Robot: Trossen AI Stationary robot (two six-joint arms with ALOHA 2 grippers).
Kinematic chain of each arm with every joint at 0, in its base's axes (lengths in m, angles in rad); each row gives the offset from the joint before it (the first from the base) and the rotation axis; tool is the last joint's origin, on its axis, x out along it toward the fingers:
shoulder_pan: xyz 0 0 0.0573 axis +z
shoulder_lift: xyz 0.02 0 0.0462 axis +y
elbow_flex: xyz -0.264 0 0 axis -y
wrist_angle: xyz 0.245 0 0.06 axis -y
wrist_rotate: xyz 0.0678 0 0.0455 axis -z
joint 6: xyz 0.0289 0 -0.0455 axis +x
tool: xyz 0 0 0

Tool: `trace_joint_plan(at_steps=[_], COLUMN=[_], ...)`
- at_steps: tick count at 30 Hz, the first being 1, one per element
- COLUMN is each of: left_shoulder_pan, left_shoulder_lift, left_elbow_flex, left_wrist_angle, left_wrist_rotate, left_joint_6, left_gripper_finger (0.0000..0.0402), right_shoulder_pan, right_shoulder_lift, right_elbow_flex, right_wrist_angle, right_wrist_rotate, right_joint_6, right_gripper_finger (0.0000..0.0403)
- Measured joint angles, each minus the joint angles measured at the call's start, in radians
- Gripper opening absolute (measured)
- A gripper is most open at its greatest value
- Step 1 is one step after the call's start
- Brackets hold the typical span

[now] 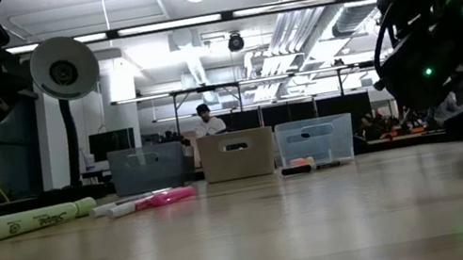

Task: Pick & Place Markers
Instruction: Put the green marker into the black bin

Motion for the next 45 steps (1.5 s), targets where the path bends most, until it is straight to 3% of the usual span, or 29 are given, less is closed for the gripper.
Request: trace_joint_plan(at_steps=[6, 32, 45], left_shoulder_pan=[0.000, 0.000, 0.000], left_shoulder_lift=[0.000, 0.000, 0.000], left_elbow_flex=[0.000, 0.000, 0.000], left_wrist_angle=[0.000, 0.000, 0.000], left_wrist_rotate=[0.000, -0.004, -0.004], left_joint_6=[0.000, -0.002, -0.002], left_gripper_finger=[0.0183, 0.0183, 0.0183], right_shoulder_pan=[-0.039, -0.075, -0.077], right_shoulder_lift=[0.001, 0.001, 0.000], right_elbow_flex=[-0.056, 0.000, 0.069], right_wrist_angle=[0.081, 0.091, 0.123], right_wrist_rotate=[-0.025, 0.100, 0.224], right_joint_6=[0.005, -0.125, -0.177], right_gripper_finger=[0.0000, 0.0000, 0.0000])
